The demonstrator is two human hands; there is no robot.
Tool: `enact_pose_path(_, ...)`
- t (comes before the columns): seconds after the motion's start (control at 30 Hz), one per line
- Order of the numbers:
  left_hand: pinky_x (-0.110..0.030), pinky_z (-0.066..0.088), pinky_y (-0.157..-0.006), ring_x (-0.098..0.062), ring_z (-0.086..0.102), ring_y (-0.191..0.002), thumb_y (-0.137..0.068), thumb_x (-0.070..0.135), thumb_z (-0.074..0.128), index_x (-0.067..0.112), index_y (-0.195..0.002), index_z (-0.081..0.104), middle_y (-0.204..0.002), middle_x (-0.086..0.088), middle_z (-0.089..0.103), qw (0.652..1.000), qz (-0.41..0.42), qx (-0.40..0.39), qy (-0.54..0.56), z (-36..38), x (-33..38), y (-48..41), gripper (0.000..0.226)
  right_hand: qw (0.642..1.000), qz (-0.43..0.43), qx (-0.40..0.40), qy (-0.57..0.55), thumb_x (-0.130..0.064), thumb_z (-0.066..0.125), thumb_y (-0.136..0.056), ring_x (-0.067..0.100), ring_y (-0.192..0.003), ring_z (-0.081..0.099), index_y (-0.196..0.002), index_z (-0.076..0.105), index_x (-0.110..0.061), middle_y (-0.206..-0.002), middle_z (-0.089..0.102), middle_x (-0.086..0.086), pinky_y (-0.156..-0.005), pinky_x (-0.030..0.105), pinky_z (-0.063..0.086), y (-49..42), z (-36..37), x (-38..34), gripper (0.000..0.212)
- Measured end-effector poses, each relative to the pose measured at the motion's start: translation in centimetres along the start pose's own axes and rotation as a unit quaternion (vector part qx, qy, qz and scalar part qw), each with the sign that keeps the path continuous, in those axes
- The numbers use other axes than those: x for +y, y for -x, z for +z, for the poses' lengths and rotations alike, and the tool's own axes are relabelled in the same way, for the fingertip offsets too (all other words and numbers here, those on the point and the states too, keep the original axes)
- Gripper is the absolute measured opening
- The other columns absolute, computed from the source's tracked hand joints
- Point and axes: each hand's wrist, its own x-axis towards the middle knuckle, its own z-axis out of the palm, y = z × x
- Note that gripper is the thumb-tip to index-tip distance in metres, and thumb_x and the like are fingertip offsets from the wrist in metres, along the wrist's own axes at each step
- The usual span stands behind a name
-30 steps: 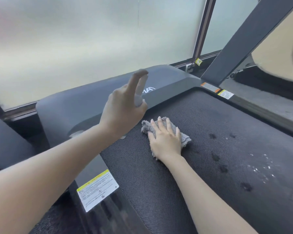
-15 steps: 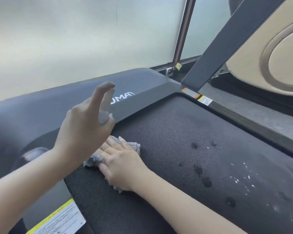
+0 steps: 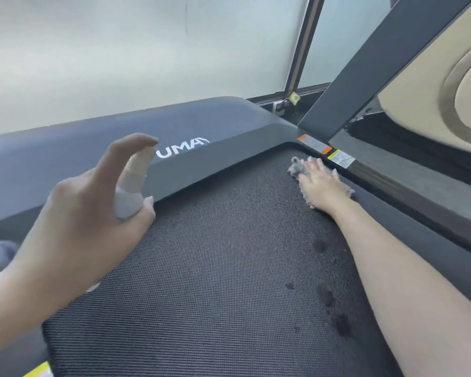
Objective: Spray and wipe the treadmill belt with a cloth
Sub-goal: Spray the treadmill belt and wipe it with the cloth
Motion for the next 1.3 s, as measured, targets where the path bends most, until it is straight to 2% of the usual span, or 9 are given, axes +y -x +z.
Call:
enact_pose_path(0.1,-0.041,0.051,-0.056,-0.016,0.054,-0.053,-0.074,0.007,0.071,0.042,-0.122,0.042,-0.065,0.001,0.059,1.000,0.003,-0.016,0.004,0.1,-0.2,-0.1,0.066,1.000,0.014,0.005,-0.018,-0.037,0.016,-0.102,0.012,-0.146,-0.006,-0.151,0.005,-0.024,-0.159,-0.004,-0.004,-0.118,0.041,-0.005,-0.2,0.1,-0.2,0.052)
enact_pose_path(0.23,-0.023,0.044,-0.056,-0.007,0.052,-0.054,-0.072,0.006,0.075,0.040,-0.123,0.043,-0.065,0.001,0.059,0.998,0.006,-0.053,-0.017,-0.2,0.0,0.7,0.069,0.999,0.006,-0.027,-0.021,-0.035,0.018,-0.102,0.016,-0.147,-0.007,-0.151,0.004,-0.023,-0.160,-0.004,-0.001,-0.119,0.040,-0.003,1.0,-0.6,-1.7,0.052)
enact_pose_path(0.37,-0.023,0.044,-0.054,-0.005,0.050,-0.053,-0.073,0.005,0.074,0.040,-0.123,0.043,-0.063,0.009,0.057,0.997,-0.001,-0.074,-0.003,0.2,0.6,0.9,0.069,0.985,-0.165,-0.036,-0.043,-0.032,0.026,-0.101,0.014,-0.146,-0.007,-0.151,0.014,-0.026,-0.160,0.000,-0.002,-0.119,0.038,-0.004,8.5,-0.3,-6.4,0.051)
enact_pose_path(0.5,-0.035,0.047,-0.049,-0.015,0.047,-0.046,-0.075,0.003,0.071,0.056,-0.116,0.040,-0.059,0.004,0.054,0.995,0.005,-0.087,0.045,1.3,1.0,1.0,0.075,0.920,-0.372,-0.045,-0.116,-0.034,0.033,-0.101,0.009,-0.146,-0.005,-0.149,0.023,-0.029,-0.159,0.010,-0.004,-0.117,0.028,-0.012,19.8,0.0,-10.6,0.049)
enact_pose_path(0.63,-0.044,0.052,-0.052,-0.023,0.048,-0.048,-0.075,0.005,0.069,0.064,-0.113,0.033,-0.066,0.000,0.056,0.993,0.018,-0.099,0.060,1.5,1.6,1.1,0.079,0.891,-0.432,-0.041,-0.137,-0.024,0.044,-0.098,0.011,-0.146,0.005,-0.147,0.033,-0.023,-0.157,0.022,0.000,-0.118,0.029,-0.005,23.5,0.7,-10.3,0.050)
enact_pose_path(0.73,-0.053,0.053,-0.064,-0.035,0.054,-0.062,-0.075,0.004,0.069,0.065,-0.114,0.035,-0.081,-0.007,0.060,0.992,0.020,-0.104,0.072,1.5,1.5,0.9,0.080,0.897,-0.422,-0.008,-0.129,-0.029,0.037,-0.096,0.010,-0.146,0.010,-0.146,0.034,-0.022,-0.155,0.027,-0.001,-0.119,0.033,0.003,23.0,1.5,-9.9,0.050)
enact_pose_path(0.9,-0.057,0.051,-0.069,-0.037,0.056,-0.067,-0.076,0.015,0.067,0.061,-0.118,0.038,-0.082,-0.013,0.062,0.994,0.028,-0.090,0.059,0.9,0.7,0.9,0.070,0.920,-0.378,0.011,-0.103,-0.026,0.040,-0.098,0.007,-0.146,0.004,-0.148,0.027,-0.023,-0.157,0.019,-0.003,-0.119,0.028,-0.004,21.1,1.7,-9.5,0.052)
enact_pose_path(1.07,-0.050,0.051,-0.060,-0.031,0.052,-0.058,-0.075,0.004,0.071,0.065,-0.115,0.034,-0.068,-0.008,0.057,0.995,0.030,-0.088,0.031,0.4,0.3,1.2,0.082,0.969,-0.231,-0.013,-0.085,-0.028,0.031,-0.102,0.002,-0.144,-0.005,-0.150,0.016,-0.026,-0.159,0.006,-0.009,-0.119,0.032,-0.004,15.3,0.1,-4.7,0.051)
enact_pose_path(1.3,-0.053,0.052,-0.064,-0.032,0.055,-0.062,-0.075,0.007,0.070,0.066,-0.114,0.033,-0.079,-0.010,0.061,0.996,0.016,-0.085,0.019,0.5,0.6,1.1,0.080,0.997,-0.009,-0.009,-0.081,-0.030,0.022,-0.104,0.015,-0.146,0.001,-0.151,0.008,-0.020,-0.159,0.002,-0.001,-0.117,0.034,-0.002,10.7,-1.6,4.2,0.050)
